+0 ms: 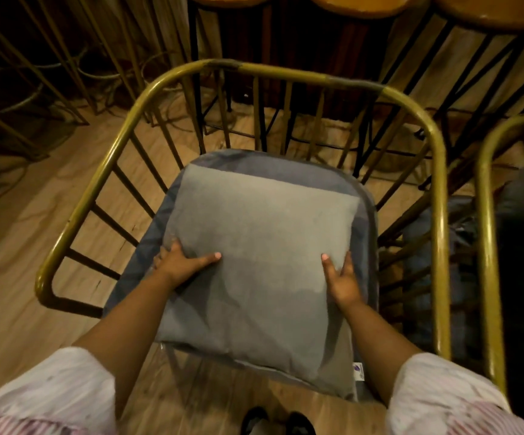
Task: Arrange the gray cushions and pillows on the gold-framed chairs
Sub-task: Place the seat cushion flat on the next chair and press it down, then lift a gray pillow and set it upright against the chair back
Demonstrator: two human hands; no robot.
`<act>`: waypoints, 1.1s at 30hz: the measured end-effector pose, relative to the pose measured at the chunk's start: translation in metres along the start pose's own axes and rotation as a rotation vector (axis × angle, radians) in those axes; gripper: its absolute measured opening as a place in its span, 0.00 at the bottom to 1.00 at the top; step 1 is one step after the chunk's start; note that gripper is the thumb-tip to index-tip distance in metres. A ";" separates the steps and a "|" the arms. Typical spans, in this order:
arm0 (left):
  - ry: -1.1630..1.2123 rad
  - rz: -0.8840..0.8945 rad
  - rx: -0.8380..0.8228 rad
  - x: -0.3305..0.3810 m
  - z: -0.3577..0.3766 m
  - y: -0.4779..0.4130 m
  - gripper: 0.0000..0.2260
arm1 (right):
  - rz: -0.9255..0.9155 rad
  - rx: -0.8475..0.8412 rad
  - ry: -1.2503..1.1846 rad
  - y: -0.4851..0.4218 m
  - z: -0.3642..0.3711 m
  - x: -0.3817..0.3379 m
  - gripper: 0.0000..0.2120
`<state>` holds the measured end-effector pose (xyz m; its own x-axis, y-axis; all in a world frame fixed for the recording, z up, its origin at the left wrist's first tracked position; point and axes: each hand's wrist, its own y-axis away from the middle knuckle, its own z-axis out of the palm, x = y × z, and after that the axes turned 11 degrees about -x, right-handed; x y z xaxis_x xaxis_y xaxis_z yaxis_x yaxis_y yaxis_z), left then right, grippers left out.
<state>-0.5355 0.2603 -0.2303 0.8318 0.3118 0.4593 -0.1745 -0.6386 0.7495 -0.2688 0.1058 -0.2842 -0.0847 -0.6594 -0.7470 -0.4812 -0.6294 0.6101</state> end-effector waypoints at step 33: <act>0.088 0.527 -0.381 0.403 0.440 0.265 0.23 | 0.042 0.521 0.129 0.166 -0.612 0.086 0.34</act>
<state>-0.0152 -0.0930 -0.0560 0.5402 0.0915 0.8365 -0.7353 -0.4322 0.5221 0.1779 -0.3069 -0.0853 -0.0209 -0.7453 -0.6664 -0.8517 -0.3358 0.4023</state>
